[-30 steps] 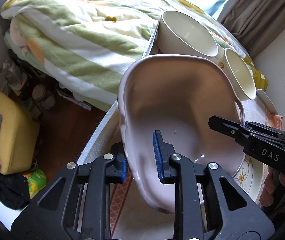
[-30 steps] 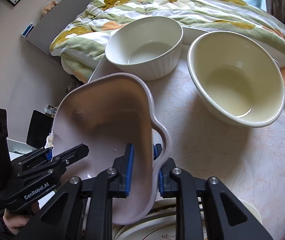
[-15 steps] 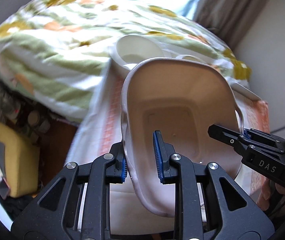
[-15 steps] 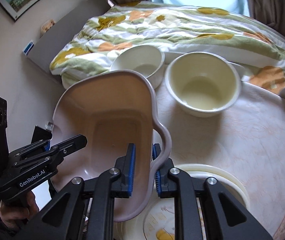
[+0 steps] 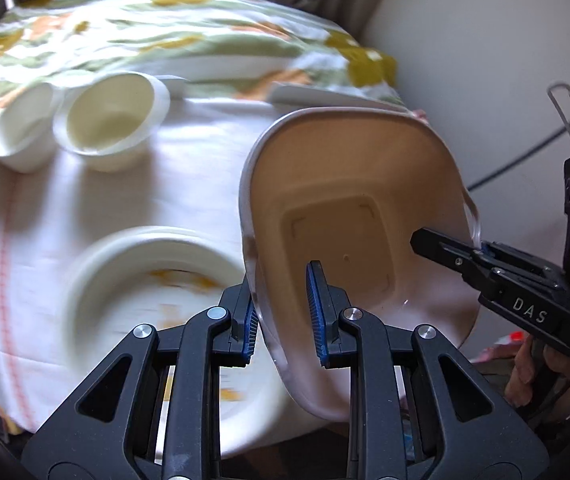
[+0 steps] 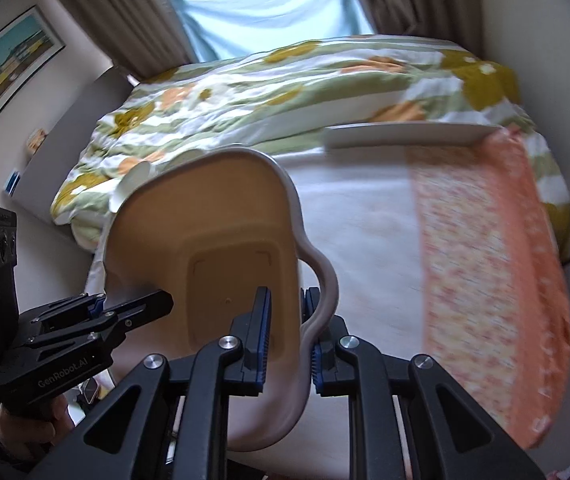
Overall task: Organize plates and bowls
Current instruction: 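Lift and carry the pink dish with both grippers onto the orange runner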
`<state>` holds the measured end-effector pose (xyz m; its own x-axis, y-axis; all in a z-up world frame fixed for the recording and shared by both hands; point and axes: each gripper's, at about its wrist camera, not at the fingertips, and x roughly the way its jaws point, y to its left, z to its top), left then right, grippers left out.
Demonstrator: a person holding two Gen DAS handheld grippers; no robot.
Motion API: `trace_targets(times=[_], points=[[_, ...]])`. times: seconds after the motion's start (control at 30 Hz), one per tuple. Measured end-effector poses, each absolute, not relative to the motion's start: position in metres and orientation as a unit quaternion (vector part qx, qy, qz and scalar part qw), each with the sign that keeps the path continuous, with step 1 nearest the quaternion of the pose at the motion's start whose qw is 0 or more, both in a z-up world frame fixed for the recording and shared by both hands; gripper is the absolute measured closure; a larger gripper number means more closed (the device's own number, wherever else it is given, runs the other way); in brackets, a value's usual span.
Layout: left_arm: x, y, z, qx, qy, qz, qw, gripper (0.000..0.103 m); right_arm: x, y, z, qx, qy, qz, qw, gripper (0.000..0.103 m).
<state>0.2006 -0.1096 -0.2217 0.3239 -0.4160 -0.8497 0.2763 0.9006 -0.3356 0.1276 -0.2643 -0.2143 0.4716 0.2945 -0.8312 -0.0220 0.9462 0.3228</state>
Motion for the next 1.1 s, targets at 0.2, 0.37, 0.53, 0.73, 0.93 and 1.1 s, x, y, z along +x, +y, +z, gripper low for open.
trace_targets(times=[0.2, 0.37, 0.53, 0.73, 0.93, 1.1], points=[[0.182, -0.18, -0.253, -0.057, 0.561, -0.229, 0.793, 0.083, 0.108, -0.324, -0.244, 0.16, 0.527, 0.068, 0.832, 0.087], [0.177, -0.209, -0.274, -0.049, 0.573, -0.221, 0.788, 0.083, 0.1, -0.355, -0.268, 0.175, 0.541, 0.064, 0.82, 0.087], [0.173, -0.215, -0.281, -0.042, 0.572, -0.212, 0.791, 0.083, 0.104, -0.367, -0.278, 0.165, 0.537, 0.07, 0.825, 0.087], [0.176, -0.218, -0.29, -0.039, 0.577, -0.207, 0.789, 0.083, 0.112, -0.375, -0.29, 0.156, 0.527, 0.074, 0.832, 0.087], [0.178, -0.227, -0.293, -0.021, 0.577, -0.202, 0.791, 0.083, 0.113, -0.376, -0.296, 0.151, 0.535, 0.085, 0.827, 0.087], [0.18, -0.236, -0.294, 0.006, 0.575, -0.196, 0.794, 0.083, 0.112, -0.379, -0.295, 0.155, 0.533, 0.084, 0.828, 0.087]])
